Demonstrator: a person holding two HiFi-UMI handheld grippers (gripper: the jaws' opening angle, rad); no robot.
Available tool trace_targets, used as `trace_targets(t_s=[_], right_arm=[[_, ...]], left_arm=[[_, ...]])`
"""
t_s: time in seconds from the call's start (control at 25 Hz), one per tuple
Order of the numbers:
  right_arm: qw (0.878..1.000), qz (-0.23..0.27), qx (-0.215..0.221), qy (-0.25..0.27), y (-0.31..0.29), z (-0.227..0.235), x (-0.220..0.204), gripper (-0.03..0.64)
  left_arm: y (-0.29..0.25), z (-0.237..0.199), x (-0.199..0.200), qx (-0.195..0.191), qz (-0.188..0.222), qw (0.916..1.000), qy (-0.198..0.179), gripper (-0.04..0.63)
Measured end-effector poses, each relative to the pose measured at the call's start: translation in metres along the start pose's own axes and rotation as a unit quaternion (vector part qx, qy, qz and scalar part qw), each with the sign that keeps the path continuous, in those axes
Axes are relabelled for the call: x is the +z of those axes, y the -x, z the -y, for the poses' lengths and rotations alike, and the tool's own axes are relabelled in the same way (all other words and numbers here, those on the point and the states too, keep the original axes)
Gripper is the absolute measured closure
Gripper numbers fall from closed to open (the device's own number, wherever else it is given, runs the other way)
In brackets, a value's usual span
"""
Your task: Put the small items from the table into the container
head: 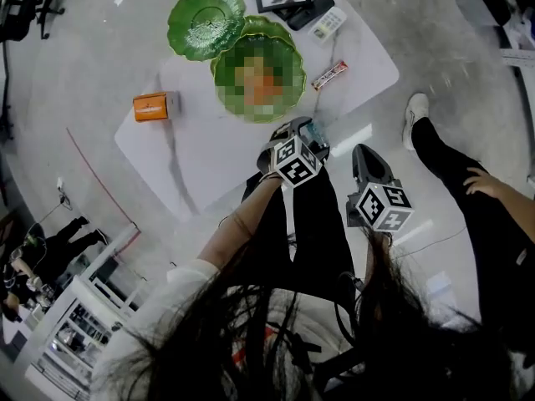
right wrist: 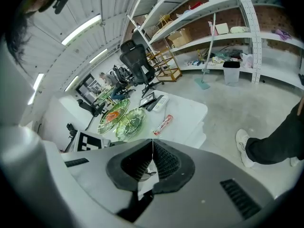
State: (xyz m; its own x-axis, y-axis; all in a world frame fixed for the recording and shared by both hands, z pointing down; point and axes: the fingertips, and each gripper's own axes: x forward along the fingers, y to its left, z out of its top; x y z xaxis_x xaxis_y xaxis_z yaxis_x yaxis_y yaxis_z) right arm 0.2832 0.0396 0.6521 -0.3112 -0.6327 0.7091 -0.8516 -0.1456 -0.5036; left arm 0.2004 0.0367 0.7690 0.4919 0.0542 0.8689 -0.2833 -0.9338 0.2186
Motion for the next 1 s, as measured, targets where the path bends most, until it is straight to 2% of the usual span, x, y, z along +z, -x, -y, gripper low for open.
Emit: trace_targets(t_s=[0.28,0.52,0.68,0.84,1.0], right_arm=[[0.999,-0.016,0.028,0.018,-0.018,-0.048,0.001,0.601],[0.998,-0.022,0.051,0.043,-0.033,-0.096,-0.008,0.601],[0.996,-0.028,0.068,0.058,-0.037,-0.13,-0.016,0.601],[0.994,-0.031,0.082,0.063,-0.041,-0.154,-0.026,0.601],[0.994,-0.029,0.087,0.065,-0.048,-0.168,-0.03,0.601]], left_arm=[[0.059,0.008,-0.035,0.013,0.024,0.9982,0.054,0.221],[0.132,-0.01,-0.067,0.047,0.051,0.9947,0.076,0.221],[0.179,-0.026,-0.08,0.072,0.072,0.9915,0.081,0.221],[0.22,-0.043,-0.076,0.096,0.105,0.9859,0.088,0.221],[0.244,-0.063,-0.059,0.118,0.131,0.9823,0.063,0.221]])
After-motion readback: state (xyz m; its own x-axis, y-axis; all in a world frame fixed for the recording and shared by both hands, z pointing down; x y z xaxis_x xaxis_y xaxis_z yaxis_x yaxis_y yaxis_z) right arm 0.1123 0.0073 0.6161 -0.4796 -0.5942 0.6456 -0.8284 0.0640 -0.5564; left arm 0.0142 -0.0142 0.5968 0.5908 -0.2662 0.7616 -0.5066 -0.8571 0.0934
